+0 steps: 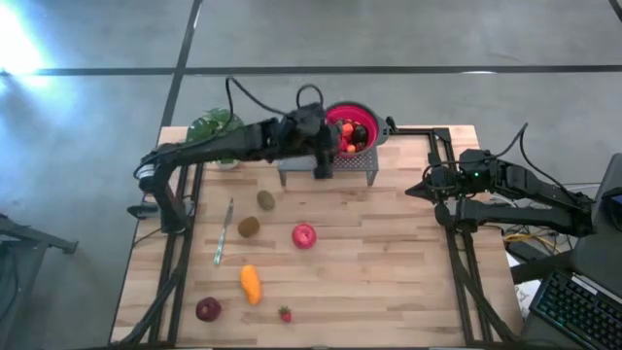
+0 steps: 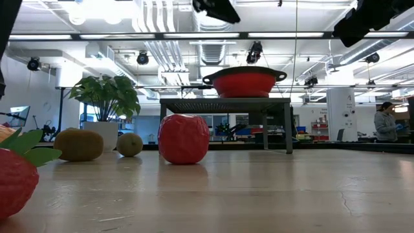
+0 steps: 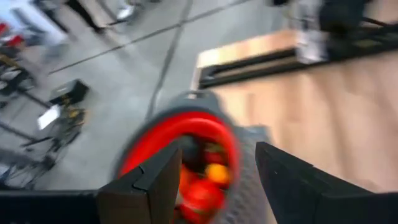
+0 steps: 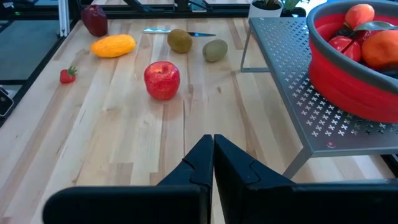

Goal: Pick & Place Fruit
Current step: Put the strawberry into the strainer bowl on the shelf

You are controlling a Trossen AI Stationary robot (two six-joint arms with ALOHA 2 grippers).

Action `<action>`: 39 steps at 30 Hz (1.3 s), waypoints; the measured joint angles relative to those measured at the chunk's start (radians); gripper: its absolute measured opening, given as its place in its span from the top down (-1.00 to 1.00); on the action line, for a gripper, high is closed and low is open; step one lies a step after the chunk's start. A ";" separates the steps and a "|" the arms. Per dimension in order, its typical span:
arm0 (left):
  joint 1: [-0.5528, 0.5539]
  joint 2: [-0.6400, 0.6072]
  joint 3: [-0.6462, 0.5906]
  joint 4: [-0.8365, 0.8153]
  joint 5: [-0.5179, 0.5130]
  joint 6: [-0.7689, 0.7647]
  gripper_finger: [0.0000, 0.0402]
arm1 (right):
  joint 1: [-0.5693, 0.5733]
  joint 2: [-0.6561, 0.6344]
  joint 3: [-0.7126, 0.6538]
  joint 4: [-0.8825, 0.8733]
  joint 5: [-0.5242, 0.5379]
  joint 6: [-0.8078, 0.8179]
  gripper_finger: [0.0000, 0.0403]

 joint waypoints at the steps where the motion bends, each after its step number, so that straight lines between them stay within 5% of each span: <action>1: -0.024 -0.008 0.000 -0.029 0.000 0.000 -0.05 | 0.000 0.000 0.000 0.000 0.000 -0.001 0.96; 12: -0.339 -0.041 -0.009 -0.319 -0.014 -0.193 -0.05 | 0.000 0.000 0.000 0.000 0.000 0.001 0.96; 18: -0.519 -0.039 -0.028 -0.329 -0.066 -0.315 -0.04 | 0.000 0.000 0.000 0.000 0.000 0.000 0.96; 30: -0.753 -0.036 -0.250 -0.190 -0.074 -0.357 -0.04 | 0.000 0.000 0.000 0.000 0.000 0.000 0.96; 39: -0.801 -0.036 -0.496 0.179 0.068 -0.373 -0.04 | 0.000 0.000 0.000 0.000 0.000 0.001 0.96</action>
